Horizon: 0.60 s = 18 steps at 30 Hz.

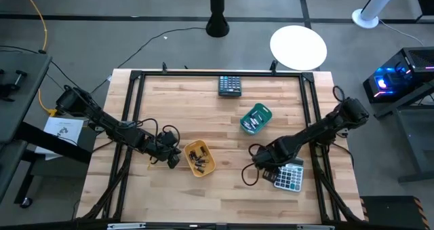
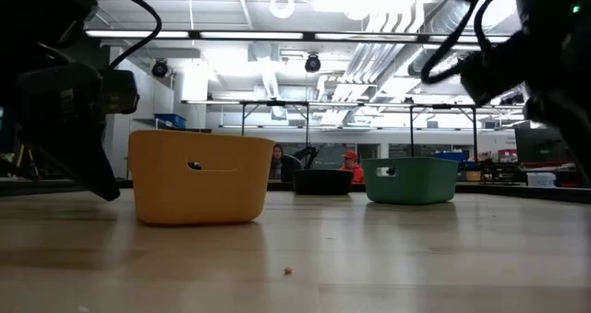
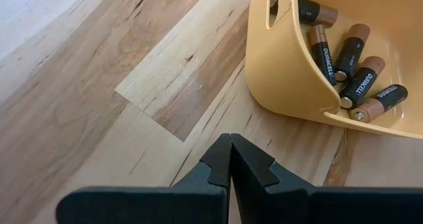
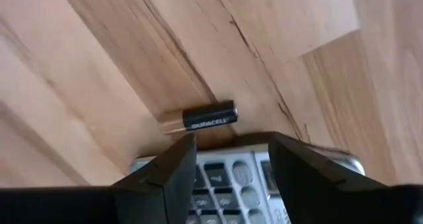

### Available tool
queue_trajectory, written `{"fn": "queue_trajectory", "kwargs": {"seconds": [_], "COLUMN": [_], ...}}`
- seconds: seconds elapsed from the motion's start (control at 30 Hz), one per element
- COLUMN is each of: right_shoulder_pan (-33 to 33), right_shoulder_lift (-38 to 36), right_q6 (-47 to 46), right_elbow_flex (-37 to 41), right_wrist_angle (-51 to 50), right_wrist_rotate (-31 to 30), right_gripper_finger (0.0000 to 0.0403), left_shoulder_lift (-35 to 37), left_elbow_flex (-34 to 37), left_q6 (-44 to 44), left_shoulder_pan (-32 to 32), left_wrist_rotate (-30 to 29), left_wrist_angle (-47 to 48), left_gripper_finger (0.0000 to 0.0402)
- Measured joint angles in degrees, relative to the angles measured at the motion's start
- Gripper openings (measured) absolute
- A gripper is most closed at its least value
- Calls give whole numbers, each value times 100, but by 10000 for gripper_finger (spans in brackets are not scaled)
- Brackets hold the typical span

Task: Sort batteries
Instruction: Put the black battery into the yellow bin

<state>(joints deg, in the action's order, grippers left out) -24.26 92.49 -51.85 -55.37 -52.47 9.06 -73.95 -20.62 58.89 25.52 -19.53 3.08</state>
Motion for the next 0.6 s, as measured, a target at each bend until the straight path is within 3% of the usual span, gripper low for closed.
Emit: {"fn": "queue_trajectory", "kwargs": {"seconds": [0.27,0.43,0.6], "right_shoulder_pan": [-132,38,-35], "right_shoulder_lift": [-339,-335,-222], "right_q6": [-1075,-2155,-3160], "right_elbow_flex": [0,0,-2], "right_wrist_angle": [73,797,455], "right_wrist_rotate": [-50,91,148], "right_gripper_finger": [183,183,183], "left_shoulder_lift": [0,0,0], "left_elbow_flex": [0,0,-1], "left_q6": [-25,-52,-49], "left_shoulder_pan": [0,0,0], "left_wrist_rotate": [-52,-70,-72], "left_wrist_angle": [-1,2,-3], "left_gripper_finger": [0,0,0]}}
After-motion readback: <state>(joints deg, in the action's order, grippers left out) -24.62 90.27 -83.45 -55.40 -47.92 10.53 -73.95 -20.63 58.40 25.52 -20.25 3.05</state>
